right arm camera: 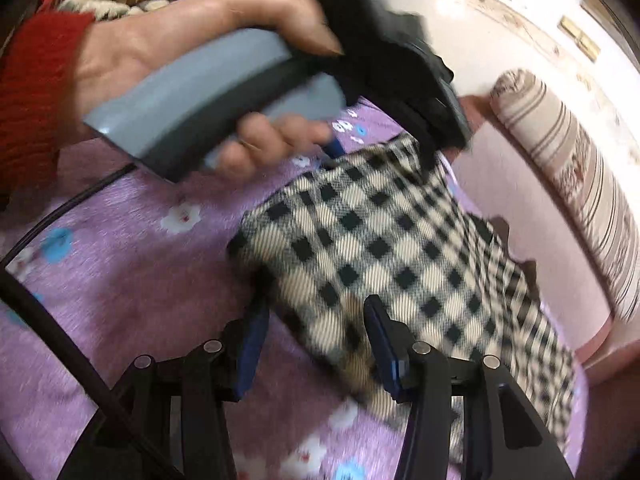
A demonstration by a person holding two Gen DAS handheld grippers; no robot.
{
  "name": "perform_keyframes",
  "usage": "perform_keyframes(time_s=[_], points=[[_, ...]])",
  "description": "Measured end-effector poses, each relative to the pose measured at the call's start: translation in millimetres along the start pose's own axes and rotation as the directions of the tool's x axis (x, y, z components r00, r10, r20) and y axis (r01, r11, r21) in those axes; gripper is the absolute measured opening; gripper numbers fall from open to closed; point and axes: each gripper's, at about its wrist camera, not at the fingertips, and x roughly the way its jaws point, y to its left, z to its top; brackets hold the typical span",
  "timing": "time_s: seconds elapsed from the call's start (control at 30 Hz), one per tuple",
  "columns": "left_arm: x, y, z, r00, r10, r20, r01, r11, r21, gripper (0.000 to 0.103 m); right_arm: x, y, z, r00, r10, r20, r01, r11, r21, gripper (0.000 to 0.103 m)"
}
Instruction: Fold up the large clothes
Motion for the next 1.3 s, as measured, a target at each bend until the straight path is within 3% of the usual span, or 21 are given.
perform_keyframes(time_s=[0.2, 0.23, 0.27, 0.3, 0.37, 0.47, 0.63, 0.87, 1.03, 1.17, 1.3], points=[[27, -18, 23, 0.997, -0.002, -0.076, 0.007, 0.998, 0.068, 0.088, 22, 2, 15, 1.000, -0.012, -0.006, 0.012, 1.000, -0.014, 0.051], [29, -19, 24, 0.997, -0.005, -0.081, 0.010, 0.998, 0.064, 0.088, 24, 0, 16, 1.000, 0.009, -0.007, -0.009, 1.000, -0.005, 0.043], [29, -19, 24, 0.996, 0.002, -0.085, 0.004, 0.998, 0.061, 0.083, 25, 0, 17, 1.000, 0.030, -0.008, -0.030, 1.000, -0.004, 0.030], [29, -21, 25, 0.996, 0.032, -0.086, -0.026, 0.998, 0.062, 0.075, 25, 0, 19, 0.999, 0.046, -0.008, -0.046, 0.999, -0.009, 0.025], [28, -23, 26, 0.993, 0.070, -0.094, -0.064, 0.996, 0.066, 0.028, 24, 4, 19, 1.000, 0.021, 0.001, -0.021, 1.000, -0.019, 0.010], [16, -27, 27, 0.994, 0.062, -0.085, -0.058, 0.997, 0.050, 0.022, 15, -12, 17, 0.999, 0.031, 0.040, -0.033, 0.998, 0.058, 0.007], [0, -74, 30, 0.988, 0.146, -0.042, -0.140, 0.984, 0.112, 0.020, -21, -42, 8, 0.991, -0.036, 0.131, 0.016, 0.989, 0.148, 0.007], [5, -188, 33, 0.991, 0.135, -0.006, -0.129, 0.961, 0.243, 0.018, -70, -101, -29, 0.976, -0.143, 0.166, 0.087, 0.948, 0.305, 0.006], [53, -294, 18, 0.990, 0.128, -0.052, -0.099, 0.920, 0.378, 0.018, -103, -150, -73, 0.964, -0.231, 0.129, 0.167, 0.909, 0.381, 0.006], [101, -349, 3, 0.984, 0.156, -0.090, -0.103, 0.896, 0.431, 0.020, -113, -182, -112, 0.961, -0.270, 0.053, 0.222, 0.875, 0.430, 0.006], [137, -373, -10, 0.976, 0.182, -0.120, -0.115, 0.900, 0.421, 0.031, -104, -221, -150, 0.977, -0.210, -0.029, 0.191, 0.813, 0.550, 0.006]])
